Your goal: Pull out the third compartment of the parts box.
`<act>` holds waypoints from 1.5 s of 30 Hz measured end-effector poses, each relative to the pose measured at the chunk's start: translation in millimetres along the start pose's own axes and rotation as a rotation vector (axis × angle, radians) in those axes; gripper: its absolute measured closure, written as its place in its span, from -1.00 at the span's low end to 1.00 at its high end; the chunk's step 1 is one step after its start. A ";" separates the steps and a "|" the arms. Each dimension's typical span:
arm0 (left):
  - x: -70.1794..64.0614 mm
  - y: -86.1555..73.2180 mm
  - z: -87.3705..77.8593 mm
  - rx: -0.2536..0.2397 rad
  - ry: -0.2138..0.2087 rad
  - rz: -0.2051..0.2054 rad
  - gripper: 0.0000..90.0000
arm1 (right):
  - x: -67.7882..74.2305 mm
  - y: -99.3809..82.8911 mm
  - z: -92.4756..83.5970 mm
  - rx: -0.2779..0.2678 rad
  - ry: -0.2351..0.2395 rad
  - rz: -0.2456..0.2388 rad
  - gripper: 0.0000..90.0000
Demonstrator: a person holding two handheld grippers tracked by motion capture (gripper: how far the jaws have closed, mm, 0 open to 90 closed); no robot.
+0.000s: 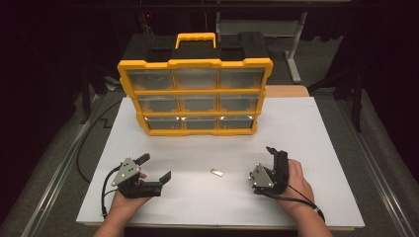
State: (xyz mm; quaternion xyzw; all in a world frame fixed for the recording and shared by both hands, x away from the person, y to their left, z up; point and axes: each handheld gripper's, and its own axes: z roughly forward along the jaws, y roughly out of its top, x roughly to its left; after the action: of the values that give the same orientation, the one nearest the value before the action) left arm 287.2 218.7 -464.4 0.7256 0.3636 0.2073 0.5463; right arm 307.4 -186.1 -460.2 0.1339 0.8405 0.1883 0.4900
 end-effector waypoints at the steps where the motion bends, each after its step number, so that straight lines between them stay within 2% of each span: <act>1: 0.0 0.0 0.0 0.000 0.000 0.000 -1.00 | 1.0 0.5 -0.3 0.001 -0.003 0.003 -0.99; 4: 0.0 -0.1 0.2 0.004 0.001 0.003 -1.00 | 1.3 1.2 -1.5 0.019 -0.015 -0.051 -0.99; 13: -0.1 -0.3 0.7 0.007 -0.001 0.005 -1.00 | 2.8 2.7 -3.9 0.044 -0.032 -0.126 -0.99; 15: -0.1 -0.3 0.7 0.007 -0.001 0.005 -1.00 | 2.7 3.4 -4.1 0.047 -0.040 -0.162 -0.99; 16: -0.1 -0.3 0.7 0.008 -0.002 0.006 -1.00 | 4.1 3.3 -4.4 0.058 -0.036 -0.152 -0.99; 18: -0.1 -0.3 0.6 0.008 -0.001 0.006 -1.00 | 3.5 4.1 -4.2 0.057 -0.045 -0.192 -0.99; 22: 0.0 -0.2 0.5 0.007 -0.001 0.006 -1.00 | 6.2 4.2 -4.0 0.076 -0.053 -0.217 -0.99; 23: -0.1 -0.2 0.6 0.006 -0.001 0.007 -1.00 | 5.7 4.7 -3.7 0.076 -0.054 -0.242 -0.99; 26: 0.5 0.0 0.6 0.007 0.003 0.006 -1.00 | 8.2 4.5 -3.0 0.085 -0.049 -0.248 -0.99; 28: 1.1 0.1 0.7 0.011 0.002 0.001 -1.00 | 8.8 5.3 -2.1 0.089 -0.058 -0.285 -0.99; 30: 1.7 0.2 0.9 0.018 -0.005 -0.004 -1.00 | 9.8 6.1 -1.9 0.102 -0.061 -0.299 -0.99; 33: -0.6 1.1 0.1 0.013 -0.006 0.015 -0.99 | 10.4 7.3 -0.7 0.111 -0.071 -0.330 -0.98; 35: -1.9 1.1 0.9 0.019 -0.004 0.027 -0.98 | 12.2 7.6 0.0 0.120 -0.071 -0.327 -0.97; 36: -2.3 0.8 1.7 0.022 -0.003 0.034 -0.98 | 12.6 9.4 1.1 0.113 -0.082 -0.373 -0.96; 38: -2.7 0.2 3.0 0.027 -0.001 0.043 -0.99 | 14.7 9.3 1.1 0.121 -0.081 -0.356 -0.96; 39: -2.7 0.1 3.4 0.028 -0.001 0.050 -1.00 | 14.5 10.7 1.0 0.125 -0.077 -0.372 -0.95; 40: -2.8 -0.1 3.9 0.026 0.002 0.055 -0.99 | 16.0 10.8 1.4 0.125 -0.076 -0.368 -0.94; 41: -2.7 -0.2 4.3 0.024 0.000 0.056 -0.99 | 18.4 10.5 1.9 0.135 -0.078 -0.346 -0.93; 43: -2.0 -0.2 5.3 0.028 -0.004 0.048 -0.99 | 17.6 12.5 3.4 0.130 -0.079 -0.381 -0.91; 45: -1.1 -0.2 6.5 0.033 -0.010 0.033 -0.99 | 17.8 13.2 5.0 0.131 -0.075 -0.360 -0.84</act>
State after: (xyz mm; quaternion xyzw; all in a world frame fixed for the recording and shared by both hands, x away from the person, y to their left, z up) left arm 291.0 213.8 -466.5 0.7415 0.3521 0.2067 0.5324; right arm 303.7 -166.2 -470.3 0.0201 0.8426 0.0376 0.5369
